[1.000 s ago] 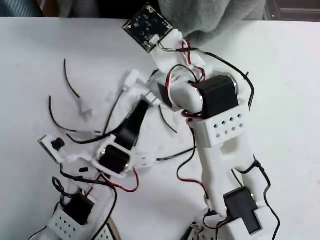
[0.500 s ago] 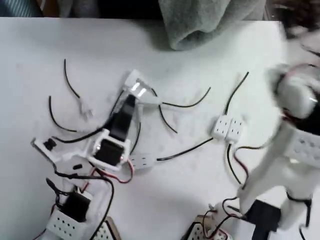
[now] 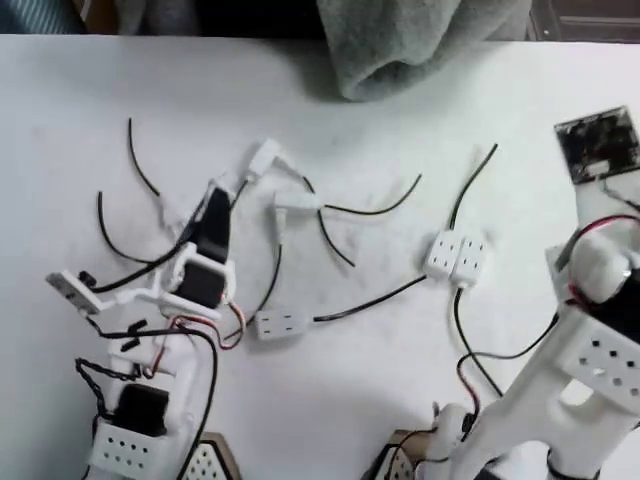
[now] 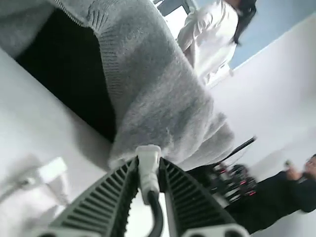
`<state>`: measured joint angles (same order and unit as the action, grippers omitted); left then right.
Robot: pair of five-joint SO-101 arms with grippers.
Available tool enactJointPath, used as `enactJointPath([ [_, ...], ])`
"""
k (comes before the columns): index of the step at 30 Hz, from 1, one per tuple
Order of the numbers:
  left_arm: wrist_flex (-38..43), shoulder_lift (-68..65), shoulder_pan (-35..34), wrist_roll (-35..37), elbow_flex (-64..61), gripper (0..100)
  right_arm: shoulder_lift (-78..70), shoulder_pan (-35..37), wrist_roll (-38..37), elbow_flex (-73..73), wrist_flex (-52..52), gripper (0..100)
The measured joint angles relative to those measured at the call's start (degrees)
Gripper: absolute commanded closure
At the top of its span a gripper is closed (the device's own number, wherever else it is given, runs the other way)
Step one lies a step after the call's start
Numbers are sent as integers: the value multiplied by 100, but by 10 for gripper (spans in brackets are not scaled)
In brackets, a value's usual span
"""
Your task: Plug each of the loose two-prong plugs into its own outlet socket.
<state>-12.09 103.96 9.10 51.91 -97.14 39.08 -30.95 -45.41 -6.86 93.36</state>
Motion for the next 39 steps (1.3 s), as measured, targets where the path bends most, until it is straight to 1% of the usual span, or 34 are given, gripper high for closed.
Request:
enactJointPath([
  [3, -167, 0, 0, -1011, 0, 976, 264, 0, 158, -1134, -580, 978],
  [5, -369, 0, 0, -1697, 0, 976, 299, 9, 404, -1846, -993, 978],
  [9, -1125, 0, 0, -2892, 0, 976, 264, 105, 1046, -2998, -1626, 978],
  [11, -1459, 0, 0, -3314, 0, 976, 141, 396, 1389, -3446, -1934, 978],
  [16, -2092, 0, -62, -3938, 0, 976, -273, 1152, 2189, -4404, -2892, 978],
  [18, -2374, 0, -273, -4352, 53, 976, -457, 1275, 2356, -4703, -3297, 978],
  [22, -2971, 0, -703, -5284, 316, 977, -756, 1275, 2435, -5275, -4211, 978],
  [26, -3437, 0, -721, -5503, 607, 977, -967, 1336, 2435, -5618, -4870, 978],
  [30, -3991, 0, -721, -5503, 1081, 977, -1064, 1380, 2673, -5635, -5169, 978],
  [33, -4167, -88, -721, -5442, 1371, 977, -1160, 1380, 2778, -5635, -5266, 978],
  [36, -4220, -818, -712, -5442, 1811, 977, -1178, 1380, 2796, -5635, -5284, 978],
  [39, -4308, -1960, -545, -5424, 2488, 977, -1196, 1398, 2796, -5635, -5301, 978],
])
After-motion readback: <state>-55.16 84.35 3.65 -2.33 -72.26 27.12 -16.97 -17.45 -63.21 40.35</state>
